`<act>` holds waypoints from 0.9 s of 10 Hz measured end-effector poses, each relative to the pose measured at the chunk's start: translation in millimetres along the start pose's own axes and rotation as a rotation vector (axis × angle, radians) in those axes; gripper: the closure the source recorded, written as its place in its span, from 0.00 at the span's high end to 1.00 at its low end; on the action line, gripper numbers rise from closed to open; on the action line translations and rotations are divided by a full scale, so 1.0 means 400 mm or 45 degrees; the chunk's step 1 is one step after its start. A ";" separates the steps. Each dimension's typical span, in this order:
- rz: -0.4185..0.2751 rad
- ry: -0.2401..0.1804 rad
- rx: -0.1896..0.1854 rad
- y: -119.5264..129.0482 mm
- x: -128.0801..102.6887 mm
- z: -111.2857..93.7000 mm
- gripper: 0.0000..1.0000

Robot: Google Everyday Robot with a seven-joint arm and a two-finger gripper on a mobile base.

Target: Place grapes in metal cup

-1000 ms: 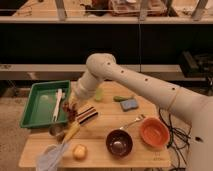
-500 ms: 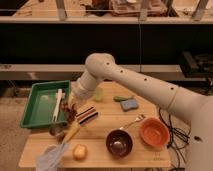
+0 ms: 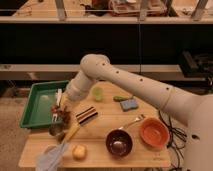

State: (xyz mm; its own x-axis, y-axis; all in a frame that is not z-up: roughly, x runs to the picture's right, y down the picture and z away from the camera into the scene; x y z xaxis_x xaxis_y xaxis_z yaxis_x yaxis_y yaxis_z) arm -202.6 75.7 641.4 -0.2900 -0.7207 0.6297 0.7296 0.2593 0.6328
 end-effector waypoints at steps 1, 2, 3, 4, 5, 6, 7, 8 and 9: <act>-0.025 -0.009 0.022 -0.030 0.000 0.021 0.00; -0.047 -0.019 0.043 -0.051 -0.001 0.040 0.00; -0.065 -0.033 0.062 -0.067 -0.004 0.057 0.00; -0.078 -0.047 0.076 -0.077 -0.010 0.076 0.00; -0.090 -0.059 0.081 -0.083 -0.019 0.092 0.00; -0.092 -0.063 0.081 -0.080 -0.023 0.099 0.00; -0.096 -0.067 0.080 -0.071 -0.027 0.110 0.00; -0.103 -0.069 0.081 -0.066 -0.030 0.123 0.00; -0.110 -0.073 0.083 -0.062 -0.032 0.136 0.00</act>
State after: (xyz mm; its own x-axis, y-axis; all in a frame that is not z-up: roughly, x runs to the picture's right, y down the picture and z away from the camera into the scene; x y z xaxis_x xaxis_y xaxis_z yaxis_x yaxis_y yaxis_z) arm -250.8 113.4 642.2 -0.3863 -0.7046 0.5952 0.6590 0.2407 0.7126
